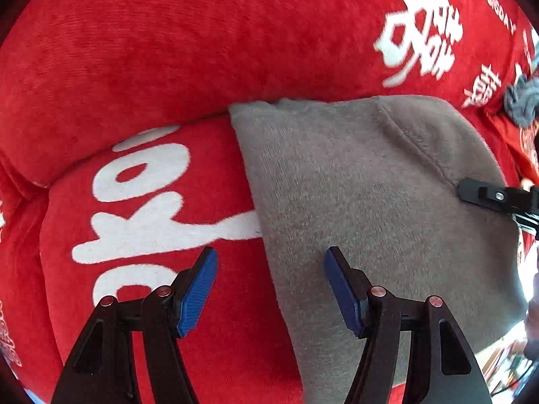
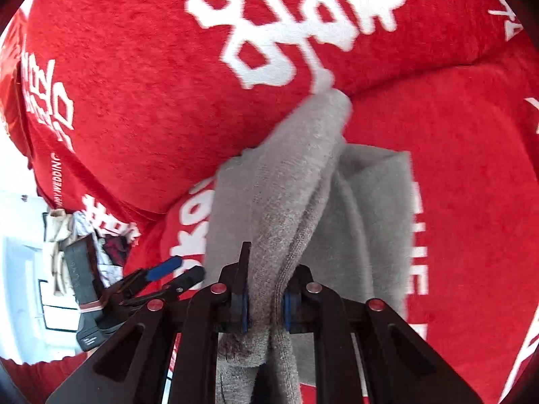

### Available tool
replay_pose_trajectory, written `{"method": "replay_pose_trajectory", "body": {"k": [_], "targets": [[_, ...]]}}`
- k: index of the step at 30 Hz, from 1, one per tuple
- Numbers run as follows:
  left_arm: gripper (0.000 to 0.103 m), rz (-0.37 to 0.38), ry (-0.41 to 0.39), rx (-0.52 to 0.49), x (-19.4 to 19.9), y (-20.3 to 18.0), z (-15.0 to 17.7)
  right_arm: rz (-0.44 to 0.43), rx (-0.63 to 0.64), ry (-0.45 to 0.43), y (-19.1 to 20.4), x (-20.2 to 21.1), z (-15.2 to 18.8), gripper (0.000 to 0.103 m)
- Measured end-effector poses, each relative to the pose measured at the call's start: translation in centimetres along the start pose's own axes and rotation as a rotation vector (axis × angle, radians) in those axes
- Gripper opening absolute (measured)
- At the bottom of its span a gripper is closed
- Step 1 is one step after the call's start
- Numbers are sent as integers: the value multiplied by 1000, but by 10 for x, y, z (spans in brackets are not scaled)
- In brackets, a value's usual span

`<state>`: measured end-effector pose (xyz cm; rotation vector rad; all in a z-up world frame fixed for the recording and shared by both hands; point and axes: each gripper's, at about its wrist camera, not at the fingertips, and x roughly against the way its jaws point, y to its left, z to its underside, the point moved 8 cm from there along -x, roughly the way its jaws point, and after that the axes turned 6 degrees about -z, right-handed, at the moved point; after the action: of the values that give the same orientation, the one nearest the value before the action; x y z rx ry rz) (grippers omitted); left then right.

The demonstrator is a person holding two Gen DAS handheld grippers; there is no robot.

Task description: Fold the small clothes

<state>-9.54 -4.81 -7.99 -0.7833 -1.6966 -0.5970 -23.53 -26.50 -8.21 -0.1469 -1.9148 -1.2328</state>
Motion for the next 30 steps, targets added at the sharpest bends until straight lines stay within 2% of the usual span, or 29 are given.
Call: {"method": "replay_pose_trajectory", "body": {"k": [2, 3, 4, 6, 8, 11, 13, 14, 16, 18, 20, 24, 26, 29, 30], "targets": [[72, 2, 0, -6, -6, -6, 1, 37, -35, 20, -22, -8, -3, 16], [85, -10, -4, -9, -10, -7, 1, 59, -39, 32, -40, -9, 7, 16], [89, -22, -9, -15, -12, -7, 1, 78, -51, 43, -50, -14, 7, 16], [89, -8, -1, -28, -16, -7, 1, 48, -88, 20, -64, -12, 10, 17], [89, 5, 13, -30, -16, -5, 0, 62, -108, 4, -70, -3, 13, 18], [89, 0, 25, -28, -10, 0, 1, 168, -105, 5, -79, 13, 16, 26], [89, -10, 22, -33, -5, 3, 2, 209, -124, 3, -83, 25, 17, 27], [89, -14, 20, -39, -2, 4, 3, 255, -124, 3, -87, 34, 19, 31], [89, -17, 19, -56, 4, 5, 7, 316, -108, -3, -87, 48, 23, 32], [89, -18, 20, -71, 8, 5, 10, 343, -90, -19, -81, 59, 27, 29], [89, -7, 17, -87, 14, 3, 14, 288, -75, -49, -57, 65, 35, 23], [89, 15, 43, -109, 14, -8, 31, 212, 14, -37, -17, 66, 61, 22], [89, 15, 73, -120, 5, -15, 42, 235, 51, 13, -8, 46, 76, 21], [89, 6, 117, -117, -9, -21, 59, 361, 82, 93, -29, 23, 97, 19], [89, 12, 125, -110, -10, -21, 62, 395, 82, 112, -38, 19, 102, 9]]}}
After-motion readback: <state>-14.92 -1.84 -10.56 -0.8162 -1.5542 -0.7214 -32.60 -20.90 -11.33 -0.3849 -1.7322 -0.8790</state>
